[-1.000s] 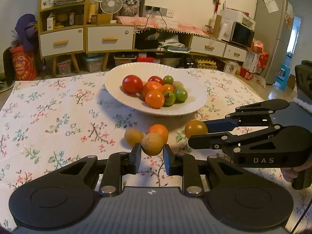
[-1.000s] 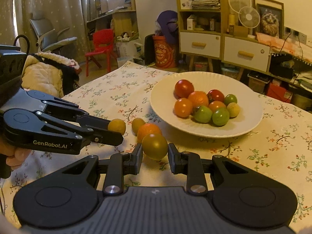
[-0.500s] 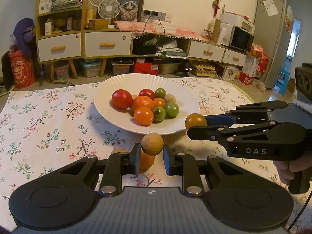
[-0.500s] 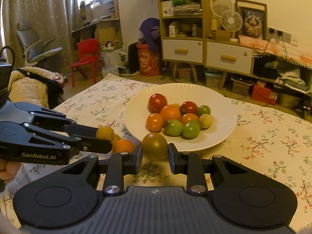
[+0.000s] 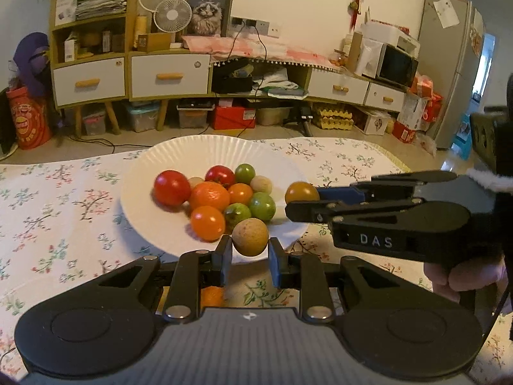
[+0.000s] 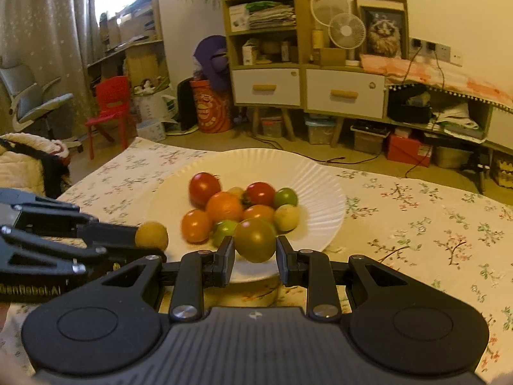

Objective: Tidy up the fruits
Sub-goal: 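Carry both fruits over the white plate and open both tools to release them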

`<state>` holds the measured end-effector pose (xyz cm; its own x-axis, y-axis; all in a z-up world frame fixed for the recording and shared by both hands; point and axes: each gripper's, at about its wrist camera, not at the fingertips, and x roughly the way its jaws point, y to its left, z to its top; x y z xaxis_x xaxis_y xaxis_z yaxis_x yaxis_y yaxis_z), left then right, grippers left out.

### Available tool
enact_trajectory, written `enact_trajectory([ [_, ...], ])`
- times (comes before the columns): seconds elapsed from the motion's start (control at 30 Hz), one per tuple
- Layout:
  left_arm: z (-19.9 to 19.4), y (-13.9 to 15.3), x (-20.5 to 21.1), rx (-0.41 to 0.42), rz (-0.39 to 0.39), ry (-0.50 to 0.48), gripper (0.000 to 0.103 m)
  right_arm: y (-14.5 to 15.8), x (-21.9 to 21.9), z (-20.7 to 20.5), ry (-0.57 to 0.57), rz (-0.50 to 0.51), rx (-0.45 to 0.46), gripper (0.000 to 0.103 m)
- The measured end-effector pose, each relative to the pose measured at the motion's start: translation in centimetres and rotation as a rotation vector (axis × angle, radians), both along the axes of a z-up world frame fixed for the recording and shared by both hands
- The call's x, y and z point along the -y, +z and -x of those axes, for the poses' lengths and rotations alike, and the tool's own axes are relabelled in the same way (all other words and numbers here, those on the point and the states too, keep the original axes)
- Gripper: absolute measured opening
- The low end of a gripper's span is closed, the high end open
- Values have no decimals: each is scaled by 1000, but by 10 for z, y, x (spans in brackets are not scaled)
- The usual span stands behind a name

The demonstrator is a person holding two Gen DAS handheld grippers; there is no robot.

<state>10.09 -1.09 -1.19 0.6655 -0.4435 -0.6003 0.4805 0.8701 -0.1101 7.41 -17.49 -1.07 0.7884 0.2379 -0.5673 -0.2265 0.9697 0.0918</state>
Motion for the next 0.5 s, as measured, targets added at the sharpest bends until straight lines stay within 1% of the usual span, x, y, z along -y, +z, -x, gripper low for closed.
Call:
enact_trajectory([
  [0.2,-12,-7,13,-16,-2,4,18,-4,7,-6,-11,17,-12,25],
  [0.3,-15,-10,14,-21,-10,10,18,-5,9,-8,-5,28,-16,25],
  [0.5,-18,-11,12,-29,-5,29,19,-6,12,-14,-3,15,-24,25],
])
